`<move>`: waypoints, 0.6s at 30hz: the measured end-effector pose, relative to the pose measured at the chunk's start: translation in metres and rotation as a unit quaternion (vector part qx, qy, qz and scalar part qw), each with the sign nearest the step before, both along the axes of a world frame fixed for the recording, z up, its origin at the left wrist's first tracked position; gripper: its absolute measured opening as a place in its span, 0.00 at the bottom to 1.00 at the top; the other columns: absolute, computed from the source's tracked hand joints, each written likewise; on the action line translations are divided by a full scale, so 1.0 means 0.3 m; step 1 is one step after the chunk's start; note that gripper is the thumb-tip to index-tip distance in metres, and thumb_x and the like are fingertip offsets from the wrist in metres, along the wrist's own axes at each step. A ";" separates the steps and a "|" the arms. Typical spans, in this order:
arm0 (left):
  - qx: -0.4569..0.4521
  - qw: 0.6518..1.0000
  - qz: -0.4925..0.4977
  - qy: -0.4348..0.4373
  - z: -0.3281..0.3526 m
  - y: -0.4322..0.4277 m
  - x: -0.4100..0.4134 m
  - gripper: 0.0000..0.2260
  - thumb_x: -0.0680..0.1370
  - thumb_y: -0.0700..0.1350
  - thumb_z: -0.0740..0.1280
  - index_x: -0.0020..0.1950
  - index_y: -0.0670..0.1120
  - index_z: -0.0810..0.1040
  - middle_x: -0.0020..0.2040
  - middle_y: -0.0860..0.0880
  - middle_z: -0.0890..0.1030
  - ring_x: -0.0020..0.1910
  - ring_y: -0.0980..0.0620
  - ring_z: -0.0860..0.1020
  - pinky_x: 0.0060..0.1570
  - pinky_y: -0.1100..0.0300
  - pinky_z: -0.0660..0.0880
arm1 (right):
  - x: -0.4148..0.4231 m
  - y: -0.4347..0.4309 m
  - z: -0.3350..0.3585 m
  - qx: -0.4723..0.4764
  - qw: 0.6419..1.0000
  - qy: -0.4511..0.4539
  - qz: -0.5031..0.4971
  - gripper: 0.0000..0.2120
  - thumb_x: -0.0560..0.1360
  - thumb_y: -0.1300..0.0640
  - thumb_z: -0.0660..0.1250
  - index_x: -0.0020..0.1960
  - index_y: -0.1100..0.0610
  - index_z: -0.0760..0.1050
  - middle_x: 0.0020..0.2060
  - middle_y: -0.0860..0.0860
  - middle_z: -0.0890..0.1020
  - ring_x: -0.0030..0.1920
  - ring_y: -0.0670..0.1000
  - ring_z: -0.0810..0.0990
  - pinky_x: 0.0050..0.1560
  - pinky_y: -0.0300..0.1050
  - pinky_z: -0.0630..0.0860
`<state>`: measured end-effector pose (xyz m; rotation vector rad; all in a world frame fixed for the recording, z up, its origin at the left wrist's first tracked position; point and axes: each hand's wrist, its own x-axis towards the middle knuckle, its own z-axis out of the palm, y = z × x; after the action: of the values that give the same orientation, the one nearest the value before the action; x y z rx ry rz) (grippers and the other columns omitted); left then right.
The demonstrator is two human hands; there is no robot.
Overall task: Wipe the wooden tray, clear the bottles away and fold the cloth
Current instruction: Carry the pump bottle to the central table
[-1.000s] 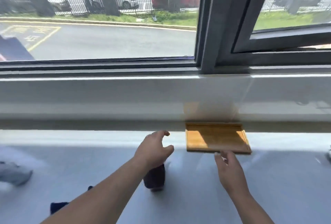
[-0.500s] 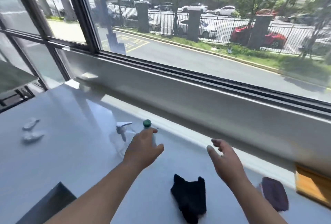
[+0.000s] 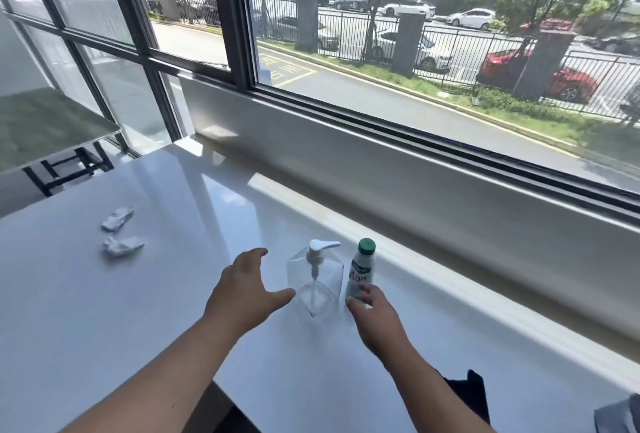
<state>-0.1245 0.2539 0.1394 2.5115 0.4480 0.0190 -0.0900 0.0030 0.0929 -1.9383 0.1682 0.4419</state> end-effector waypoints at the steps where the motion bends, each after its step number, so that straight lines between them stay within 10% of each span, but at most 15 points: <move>1: -0.002 1.000 -0.006 0.008 -0.024 -0.003 0.028 0.46 0.67 0.68 0.74 0.80 0.56 0.60 0.80 0.55 0.64 0.76 0.48 0.65 0.62 0.51 0.72 | 0.034 0.014 -0.027 0.011 1.000 0.019 -0.012 0.26 0.79 0.48 0.67 0.76 0.46 0.69 0.70 0.50 0.78 0.62 0.51 0.78 0.52 0.45 0.77; 8: -0.011 0.997 -0.038 0.068 -0.193 -0.076 0.239 0.56 0.60 0.75 0.71 0.82 0.60 0.51 0.84 0.56 0.53 0.80 0.47 0.60 0.72 0.48 0.68 | 0.228 0.103 -0.272 0.047 0.988 0.129 -0.074 0.32 0.79 0.57 0.61 0.81 0.42 0.61 0.59 0.50 0.78 0.52 0.49 0.79 0.50 0.48 0.75; 18: -0.025 0.997 0.000 0.067 -0.258 0.031 0.305 0.49 0.61 0.71 0.69 0.78 0.63 0.52 0.69 0.57 0.67 0.66 0.50 0.71 0.59 0.53 0.75 | 0.353 0.371 -0.412 0.110 0.970 0.207 -0.069 0.25 0.76 0.64 0.63 0.70 0.47 0.72 0.38 0.53 0.77 0.30 0.53 0.72 0.34 0.43 0.68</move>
<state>-0.0329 0.2633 0.0620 2.4721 0.4969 -0.1592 0.0158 0.1144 -0.0309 -1.5864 0.5007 0.7376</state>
